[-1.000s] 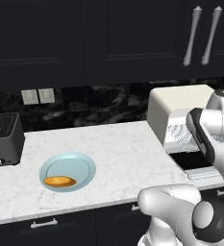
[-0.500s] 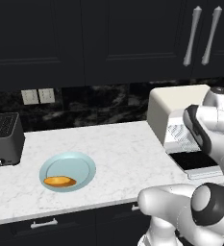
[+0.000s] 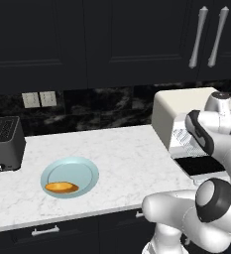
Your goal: Pick up the kebab skewer and baguette bread, and place them inside the toaster oven. Close the toaster oven door and start by setting the timer.
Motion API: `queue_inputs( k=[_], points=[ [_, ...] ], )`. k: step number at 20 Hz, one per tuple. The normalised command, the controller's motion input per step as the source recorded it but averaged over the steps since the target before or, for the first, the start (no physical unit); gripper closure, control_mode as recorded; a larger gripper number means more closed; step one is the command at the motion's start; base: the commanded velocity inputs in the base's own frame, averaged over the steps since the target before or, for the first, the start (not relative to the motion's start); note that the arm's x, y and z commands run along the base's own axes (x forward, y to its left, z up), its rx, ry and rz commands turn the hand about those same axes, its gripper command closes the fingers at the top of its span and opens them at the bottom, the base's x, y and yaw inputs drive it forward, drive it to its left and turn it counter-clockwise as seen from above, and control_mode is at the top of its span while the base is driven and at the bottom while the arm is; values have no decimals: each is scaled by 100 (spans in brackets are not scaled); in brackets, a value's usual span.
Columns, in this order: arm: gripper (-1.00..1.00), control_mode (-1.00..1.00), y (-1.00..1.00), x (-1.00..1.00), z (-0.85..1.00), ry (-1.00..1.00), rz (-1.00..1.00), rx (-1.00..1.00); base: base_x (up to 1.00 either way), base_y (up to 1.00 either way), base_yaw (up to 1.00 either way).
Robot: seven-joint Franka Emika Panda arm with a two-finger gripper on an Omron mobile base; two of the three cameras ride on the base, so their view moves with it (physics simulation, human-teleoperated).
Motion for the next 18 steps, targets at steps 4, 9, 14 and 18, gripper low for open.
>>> queue_inputs(
  k=[4, 9, 14, 18],
  points=[
    [100, -100, -8, 5, -7, 0, 0, 0, 0, 0, 0],
    [100, -100, 0, 4, -10, 0, 0, 0, 0, 0, 0],
    [100, -100, 0, 5, -8, 0, 0, 0, 0, 0, 0],
    [100, -100, 0, 5, -7, 0, 0, 0, 0, 0, 0]
  ],
)
